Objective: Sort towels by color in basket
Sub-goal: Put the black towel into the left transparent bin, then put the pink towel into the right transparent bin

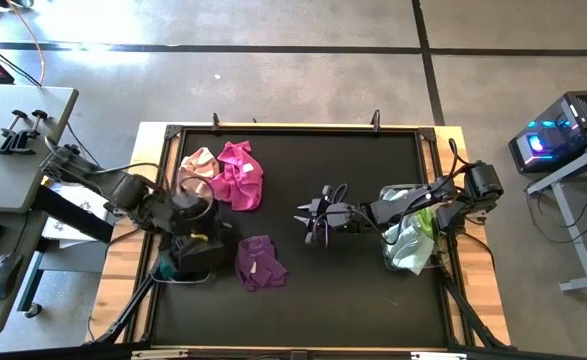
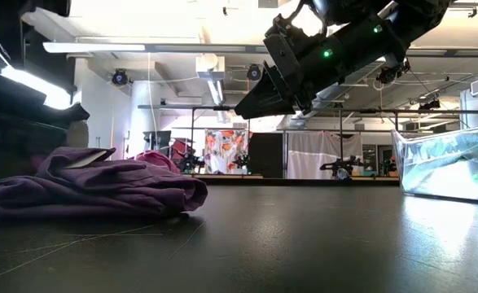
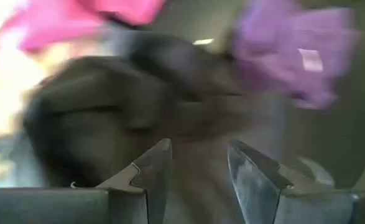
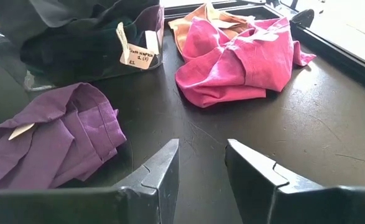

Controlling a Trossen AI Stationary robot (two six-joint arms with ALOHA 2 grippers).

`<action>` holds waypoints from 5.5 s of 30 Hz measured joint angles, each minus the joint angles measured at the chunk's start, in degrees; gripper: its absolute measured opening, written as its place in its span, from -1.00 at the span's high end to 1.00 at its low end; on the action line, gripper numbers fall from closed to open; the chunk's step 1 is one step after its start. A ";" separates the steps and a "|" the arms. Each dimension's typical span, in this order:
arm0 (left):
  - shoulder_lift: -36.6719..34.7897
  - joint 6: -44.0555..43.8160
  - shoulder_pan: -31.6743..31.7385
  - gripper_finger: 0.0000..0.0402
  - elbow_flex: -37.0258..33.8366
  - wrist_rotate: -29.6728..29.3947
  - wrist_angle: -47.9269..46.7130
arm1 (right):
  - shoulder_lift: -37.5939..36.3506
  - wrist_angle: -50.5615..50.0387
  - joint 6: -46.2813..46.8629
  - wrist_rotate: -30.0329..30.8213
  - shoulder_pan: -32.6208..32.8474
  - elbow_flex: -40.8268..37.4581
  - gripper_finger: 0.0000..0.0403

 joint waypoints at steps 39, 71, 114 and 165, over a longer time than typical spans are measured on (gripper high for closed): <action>1.23 2.12 -3.06 0.33 -8.15 18.86 10.98 | 0.01 0.49 0.07 -0.02 0.01 0.00 0.37; 2.73 -6.29 7.05 1.00 -26.31 -15.05 16.81 | 0.01 0.45 -0.04 -0.02 0.00 0.00 0.37; 1.97 -4.81 -9.06 1.00 -8.69 -41.69 11.04 | 26.20 10.92 -19.60 -2.80 -7.34 23.32 0.08; 9.42 -6.78 -21.64 1.00 -8.69 -50.43 6.57 | -13.82 -112.52 45.36 35.69 10.13 43.28 0.95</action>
